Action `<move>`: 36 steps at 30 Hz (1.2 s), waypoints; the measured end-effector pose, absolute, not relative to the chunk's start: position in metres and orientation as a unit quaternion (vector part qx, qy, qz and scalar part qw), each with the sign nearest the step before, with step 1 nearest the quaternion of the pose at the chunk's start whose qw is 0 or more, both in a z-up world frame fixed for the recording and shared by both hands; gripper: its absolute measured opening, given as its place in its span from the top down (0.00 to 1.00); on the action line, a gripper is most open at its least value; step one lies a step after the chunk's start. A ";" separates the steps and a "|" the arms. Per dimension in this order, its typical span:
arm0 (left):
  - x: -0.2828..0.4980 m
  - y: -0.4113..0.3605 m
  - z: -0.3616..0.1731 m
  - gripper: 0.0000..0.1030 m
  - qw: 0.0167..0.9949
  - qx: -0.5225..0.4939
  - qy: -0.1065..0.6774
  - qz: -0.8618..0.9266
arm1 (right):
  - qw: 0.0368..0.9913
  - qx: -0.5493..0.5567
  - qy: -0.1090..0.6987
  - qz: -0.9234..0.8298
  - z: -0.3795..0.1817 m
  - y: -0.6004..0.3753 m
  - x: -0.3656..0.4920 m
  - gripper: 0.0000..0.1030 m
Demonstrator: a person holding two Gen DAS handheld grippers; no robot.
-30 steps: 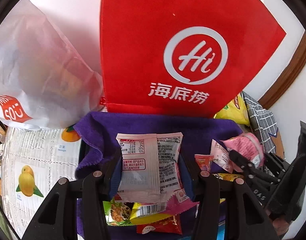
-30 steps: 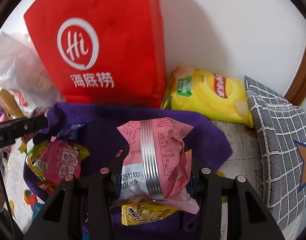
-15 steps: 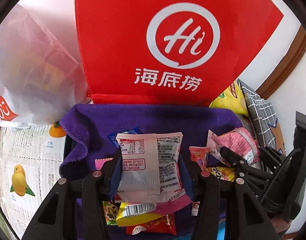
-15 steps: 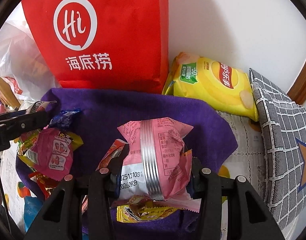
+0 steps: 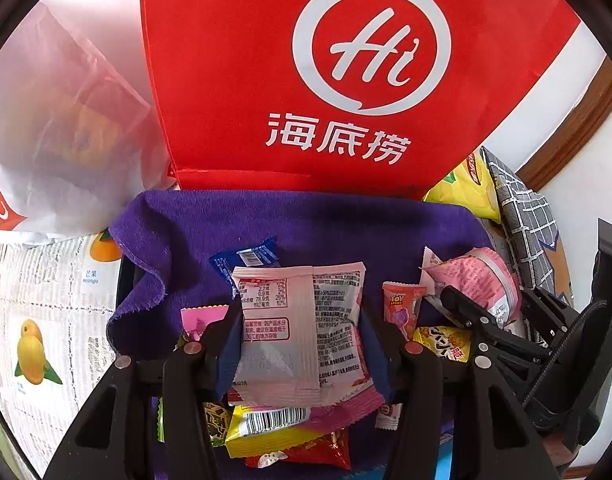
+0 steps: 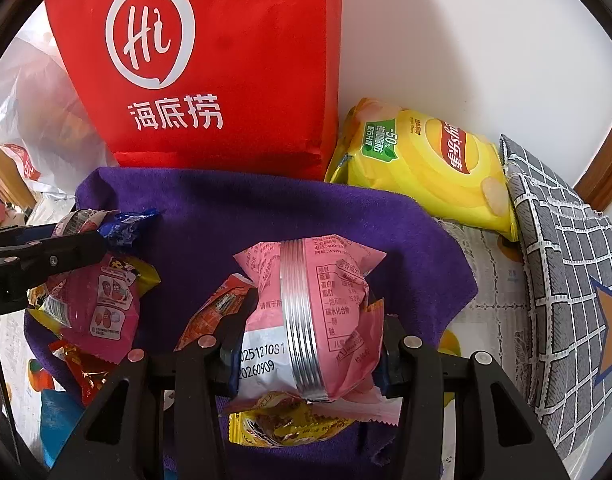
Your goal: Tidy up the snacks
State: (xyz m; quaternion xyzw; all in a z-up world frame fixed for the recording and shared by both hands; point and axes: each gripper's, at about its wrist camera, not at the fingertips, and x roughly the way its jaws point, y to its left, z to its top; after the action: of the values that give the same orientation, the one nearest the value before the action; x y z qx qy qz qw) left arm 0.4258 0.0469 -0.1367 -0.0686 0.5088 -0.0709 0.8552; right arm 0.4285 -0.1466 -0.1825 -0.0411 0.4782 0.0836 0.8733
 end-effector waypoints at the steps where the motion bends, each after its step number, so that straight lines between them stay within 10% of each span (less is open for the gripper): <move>1: 0.426 0.047 -0.137 0.50 0.855 -0.068 0.509 -0.071 | 0.873 -0.042 0.478 0.083 -0.183 -0.147 0.429 0.54; 36: 0.390 0.055 -0.071 0.29 0.894 -0.060 0.436 -0.080 | 0.916 -0.023 0.392 0.082 -0.118 -0.152 0.400 0.27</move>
State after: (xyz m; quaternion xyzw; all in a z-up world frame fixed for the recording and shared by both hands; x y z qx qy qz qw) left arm 0.3899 0.0546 -0.0715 -0.0601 0.4365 -0.0799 0.8942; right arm 0.3997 -0.1522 -0.1175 -0.0228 0.3924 0.0820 0.9159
